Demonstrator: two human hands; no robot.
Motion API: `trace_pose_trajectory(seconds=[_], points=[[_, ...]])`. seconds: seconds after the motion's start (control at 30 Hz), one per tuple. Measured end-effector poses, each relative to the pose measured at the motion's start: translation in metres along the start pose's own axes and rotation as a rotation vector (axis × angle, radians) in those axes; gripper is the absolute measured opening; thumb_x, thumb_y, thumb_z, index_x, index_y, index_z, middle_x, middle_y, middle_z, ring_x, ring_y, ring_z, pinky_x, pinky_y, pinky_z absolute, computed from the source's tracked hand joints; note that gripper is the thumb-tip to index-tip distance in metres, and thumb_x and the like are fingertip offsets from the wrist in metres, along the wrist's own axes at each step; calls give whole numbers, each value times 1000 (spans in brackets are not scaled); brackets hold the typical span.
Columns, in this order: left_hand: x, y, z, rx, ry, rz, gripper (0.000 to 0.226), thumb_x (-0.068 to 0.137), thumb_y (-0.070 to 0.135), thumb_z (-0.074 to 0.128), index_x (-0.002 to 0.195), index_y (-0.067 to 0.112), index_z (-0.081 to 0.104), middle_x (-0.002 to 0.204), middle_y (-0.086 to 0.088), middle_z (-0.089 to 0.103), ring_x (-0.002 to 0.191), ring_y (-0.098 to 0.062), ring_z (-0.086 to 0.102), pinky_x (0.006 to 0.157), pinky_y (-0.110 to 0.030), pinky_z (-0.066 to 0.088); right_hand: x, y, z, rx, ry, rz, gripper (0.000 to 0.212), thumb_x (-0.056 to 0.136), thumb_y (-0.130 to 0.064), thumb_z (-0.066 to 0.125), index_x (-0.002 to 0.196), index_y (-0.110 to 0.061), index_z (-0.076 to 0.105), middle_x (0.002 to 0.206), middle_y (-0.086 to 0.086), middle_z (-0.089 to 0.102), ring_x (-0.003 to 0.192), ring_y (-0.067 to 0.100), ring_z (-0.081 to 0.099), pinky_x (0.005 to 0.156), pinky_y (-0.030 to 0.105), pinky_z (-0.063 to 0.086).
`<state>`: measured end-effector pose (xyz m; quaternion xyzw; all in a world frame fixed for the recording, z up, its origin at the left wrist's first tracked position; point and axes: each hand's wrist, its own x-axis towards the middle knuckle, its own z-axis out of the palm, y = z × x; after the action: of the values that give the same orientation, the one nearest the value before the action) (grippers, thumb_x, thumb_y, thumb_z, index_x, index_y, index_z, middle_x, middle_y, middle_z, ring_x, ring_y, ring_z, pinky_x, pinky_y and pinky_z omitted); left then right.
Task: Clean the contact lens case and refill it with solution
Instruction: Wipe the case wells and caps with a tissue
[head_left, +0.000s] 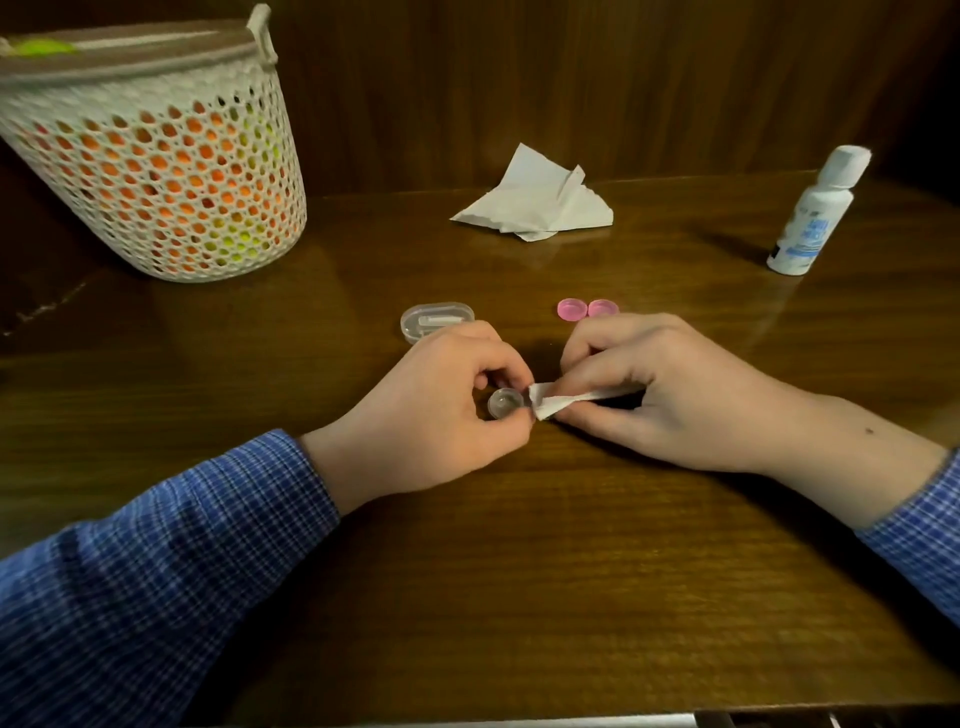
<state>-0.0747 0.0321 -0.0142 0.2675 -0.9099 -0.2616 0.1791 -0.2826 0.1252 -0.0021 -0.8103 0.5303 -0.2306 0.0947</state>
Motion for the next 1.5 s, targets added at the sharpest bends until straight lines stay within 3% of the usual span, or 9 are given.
trace_pose_trajectory(seconds=[0.2,0.33,0.53,0.63,0.8,0.93,1.17,1.33,1.5], points=[[-2,1,0,-79,5,26,18,82,23,78,100,26,77,90,14,67,83,-12,63,68,-29,56,-1,2,4,11,0,13,24,89,-36,67,106,-29,81,95,-11,62,89,9,61,74,37,55],[-3,-2,-2,-161,7,26,22,80,18,82,101,26,77,87,10,71,80,-9,66,61,-20,54,-4,1,7,-85,53,-72,23,93,-31,66,109,-25,81,96,-7,63,88,12,61,71,40,56],[-2,3,-11,-446,102,139,36,83,3,80,117,12,73,110,2,77,103,-18,74,85,-35,63,-5,2,5,-148,373,-218,18,96,-17,71,109,-12,81,97,6,67,87,21,62,68,42,54],[-3,6,-11,-534,115,203,39,84,2,76,121,13,69,116,2,76,110,-14,73,90,-27,60,-7,-2,4,-109,447,-268,20,95,-15,72,113,-11,78,97,7,68,88,19,62,69,37,52],[-2,6,-12,-647,63,224,39,86,7,71,124,9,67,123,2,75,113,-14,72,92,-25,58,-8,-5,2,-92,469,-269,20,93,-13,74,113,-10,78,96,7,69,88,19,62,70,37,52],[1,2,-14,-748,-45,149,34,90,9,70,123,4,69,105,0,78,89,-15,72,77,-23,58,-8,-5,1,-98,478,-289,21,90,-13,79,111,-9,78,95,7,72,86,18,63,71,37,54],[4,-5,-15,-1069,-238,-10,20,88,12,66,101,16,81,91,-6,74,79,-12,66,73,-24,56,-8,-8,3,89,291,-178,22,96,-22,69,108,-8,80,97,5,69,90,23,63,79,52,55],[3,-5,-12,-985,-197,-65,24,87,13,75,110,5,76,97,-11,74,79,-14,66,72,-24,57,-7,-15,5,303,267,4,20,93,-27,69,105,-17,82,94,2,74,92,21,68,96,52,51],[0,3,-8,-662,42,-13,33,82,23,70,112,9,75,95,-6,76,78,-16,72,71,-26,60,-4,-20,5,512,220,194,12,93,-25,72,96,-24,84,81,-4,76,80,14,68,94,29,47]])
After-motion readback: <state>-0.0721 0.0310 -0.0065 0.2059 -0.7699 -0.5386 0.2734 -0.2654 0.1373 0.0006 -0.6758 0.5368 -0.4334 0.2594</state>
